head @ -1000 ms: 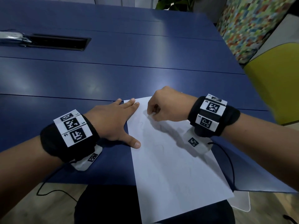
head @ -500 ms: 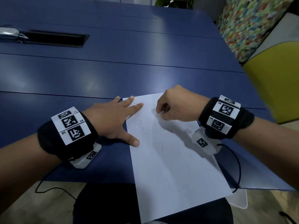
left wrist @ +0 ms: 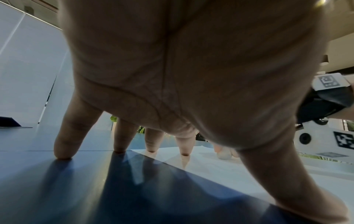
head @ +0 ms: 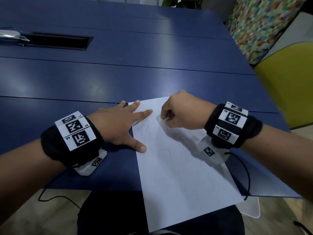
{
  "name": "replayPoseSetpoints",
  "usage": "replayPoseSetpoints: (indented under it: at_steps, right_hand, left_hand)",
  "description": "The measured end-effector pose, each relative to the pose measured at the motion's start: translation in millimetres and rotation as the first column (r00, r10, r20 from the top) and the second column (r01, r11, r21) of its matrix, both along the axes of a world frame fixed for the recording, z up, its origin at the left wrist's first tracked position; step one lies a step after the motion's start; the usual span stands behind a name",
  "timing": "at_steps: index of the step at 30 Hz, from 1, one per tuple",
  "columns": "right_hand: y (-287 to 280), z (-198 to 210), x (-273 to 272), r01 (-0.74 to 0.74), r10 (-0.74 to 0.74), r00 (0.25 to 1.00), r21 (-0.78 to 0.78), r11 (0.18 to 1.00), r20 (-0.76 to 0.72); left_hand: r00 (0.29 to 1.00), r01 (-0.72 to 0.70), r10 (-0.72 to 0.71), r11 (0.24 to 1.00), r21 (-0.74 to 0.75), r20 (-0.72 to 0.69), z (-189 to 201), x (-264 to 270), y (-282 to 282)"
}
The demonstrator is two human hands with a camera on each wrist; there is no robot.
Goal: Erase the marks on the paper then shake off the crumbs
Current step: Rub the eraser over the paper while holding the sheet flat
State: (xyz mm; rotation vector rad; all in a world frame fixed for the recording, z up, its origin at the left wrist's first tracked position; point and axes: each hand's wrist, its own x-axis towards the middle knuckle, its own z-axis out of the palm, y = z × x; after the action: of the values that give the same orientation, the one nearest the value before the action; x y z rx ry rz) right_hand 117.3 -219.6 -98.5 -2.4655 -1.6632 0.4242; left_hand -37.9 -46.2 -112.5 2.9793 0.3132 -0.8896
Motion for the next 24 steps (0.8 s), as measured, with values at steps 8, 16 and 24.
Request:
replayPoseSetpoints:
  at_steps: [8,16,24]
  right_hand:
    - [-2,1,1,0.012,-0.012,1.0,-0.002,1.0,0.008]
    - [-4,1,1,0.02,-0.019,0.999,-0.022,1.0,0.031]
    - [-8,2,0,0.042,-0.042,0.999,-0.021,0.999,0.027]
  left_hand:
    - [1.0,0.002,-0.002,1.0,0.007,0.003,0,0,0]
    - [1.0,0.003,-0.003,1.0,-0.008,0.02,-1,0,1]
    - [1.0,0.007,-0.007,1.0,-0.003,0.021,-1,-1,1]
